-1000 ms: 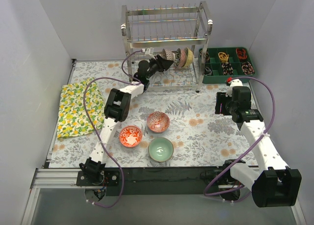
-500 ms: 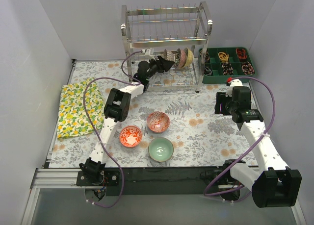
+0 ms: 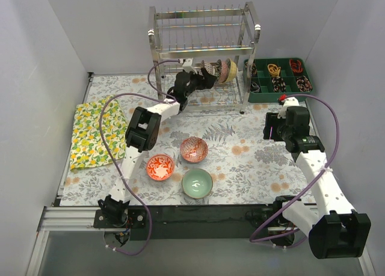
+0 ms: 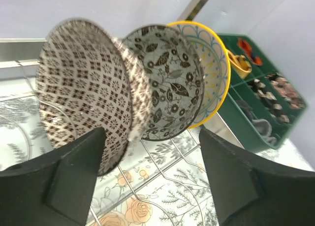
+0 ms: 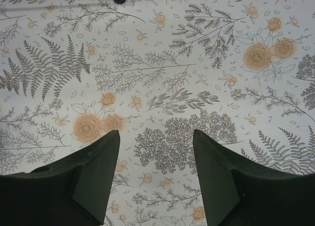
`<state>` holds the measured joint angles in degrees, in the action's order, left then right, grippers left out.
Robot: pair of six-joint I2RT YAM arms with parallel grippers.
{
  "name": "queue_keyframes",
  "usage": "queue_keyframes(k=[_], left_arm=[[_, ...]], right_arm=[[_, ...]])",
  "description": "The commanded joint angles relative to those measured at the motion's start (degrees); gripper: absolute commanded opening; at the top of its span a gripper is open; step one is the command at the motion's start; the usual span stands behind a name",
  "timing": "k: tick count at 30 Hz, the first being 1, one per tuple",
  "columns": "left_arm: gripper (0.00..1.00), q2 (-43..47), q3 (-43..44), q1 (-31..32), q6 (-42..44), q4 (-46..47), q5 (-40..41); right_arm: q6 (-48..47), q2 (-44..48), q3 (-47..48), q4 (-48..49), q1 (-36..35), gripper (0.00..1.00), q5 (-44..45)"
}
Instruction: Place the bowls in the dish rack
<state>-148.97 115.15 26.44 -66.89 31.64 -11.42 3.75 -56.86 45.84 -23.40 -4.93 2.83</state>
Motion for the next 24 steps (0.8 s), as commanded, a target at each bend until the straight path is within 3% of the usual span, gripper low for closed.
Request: queue_keyframes(k=[1,7,12,14,16,19,23,24], left_arm=[[0.80,11.7,-4.7,2.6,8.5,-4.6,12.5],[0.84,19.3,-14.8,4.8,14.6,-6.1,17.2],[0.84,32.1,-27.6,7.2,16.4,-8.4,17.4],[0.84,36.7,-35.4,8.4,16.3,-10.0,16.7],[0.84,44.7,-43.5,10.1,16.4,-12.6,16.1],[0.84,57.3,-52.0,12.7,17.8,-15.0,12.4],[0.83,70.3,-61.0,14.3,26.1,-27.8,-1.7],[0.82,72.3,-61.4,14.3,28.6,-31.0,-9.4]], right_arm=[[0.5,1.9,1.8,1.4,0.2,0.70,-0.1],[1.3,3.2,1.4,1.1,0.2,0.70,-1.1],[1.0,4.8,1.8,-0.2,0.2,0.72,-0.9],[0.5,5.4,1.8,-1.0,0.2,0.94,-0.4],[-0.2,6.5,1.6,-1.4,0.2,0.96,0.4],[-1.0,8.1,1.0,-2.8,0.3,0.97,1.9],[-2.6,9.9,0.3,-4.7,0.3,0.98,2.9],[-3.0,10.4,0.3,-5.8,0.3,0.98,2.4]])
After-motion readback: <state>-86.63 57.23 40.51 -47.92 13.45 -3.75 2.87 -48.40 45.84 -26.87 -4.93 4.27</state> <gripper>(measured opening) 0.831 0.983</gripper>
